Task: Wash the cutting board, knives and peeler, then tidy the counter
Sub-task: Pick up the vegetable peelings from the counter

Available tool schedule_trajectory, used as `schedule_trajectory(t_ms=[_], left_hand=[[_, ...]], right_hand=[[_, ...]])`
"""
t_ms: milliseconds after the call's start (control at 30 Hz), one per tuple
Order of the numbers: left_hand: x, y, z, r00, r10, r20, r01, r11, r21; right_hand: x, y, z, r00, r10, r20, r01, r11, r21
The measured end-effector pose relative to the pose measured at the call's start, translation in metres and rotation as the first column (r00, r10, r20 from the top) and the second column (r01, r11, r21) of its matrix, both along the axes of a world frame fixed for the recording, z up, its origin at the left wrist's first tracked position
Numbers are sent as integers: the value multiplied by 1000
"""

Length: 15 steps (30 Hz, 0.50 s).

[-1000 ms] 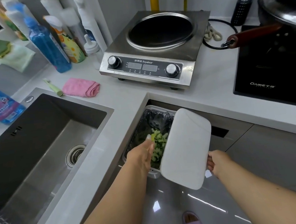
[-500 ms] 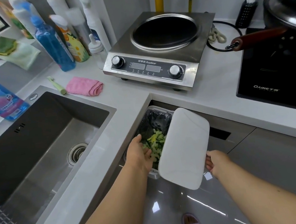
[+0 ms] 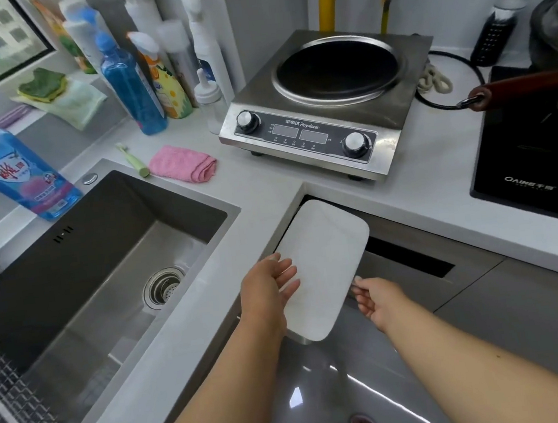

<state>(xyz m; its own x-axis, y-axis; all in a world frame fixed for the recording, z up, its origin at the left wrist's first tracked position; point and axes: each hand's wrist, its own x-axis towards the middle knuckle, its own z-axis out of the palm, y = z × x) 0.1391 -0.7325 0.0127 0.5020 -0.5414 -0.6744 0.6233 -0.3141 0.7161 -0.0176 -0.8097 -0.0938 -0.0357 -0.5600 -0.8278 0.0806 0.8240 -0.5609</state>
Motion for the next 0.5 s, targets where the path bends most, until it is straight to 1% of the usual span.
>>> schedule_trajectory(t_ms=[167, 233, 300, 367, 433, 500], left_hand=[[11, 5, 4, 999, -29, -13, 29, 999, -19], [17, 7, 6, 999, -35, -18, 35, 999, -37], [26, 9, 8, 999, -40, -23, 39, 997, -61], [37, 12, 10, 998, -40, -43, 36, 995, -89], [50, 14, 12, 996, -25, -91, 14, 992, -123], [64, 17, 15, 989, -9, -148, -16, 985, -169]], right_hand=[[17, -2, 4, 996, 40, -78, -43, 999, -30], [19, -3, 7, 992, 13, -122, -21, 998, -62], [22, -3, 11, 980, -36, -194, 8, 989, -145], [30, -3, 21, 960, -89, -264, 12, 960, -281], [45, -1, 37, 946, -103, -307, -33, 913, -408], [64, 1, 54, 939, -89, -331, -80, 881, -467]])
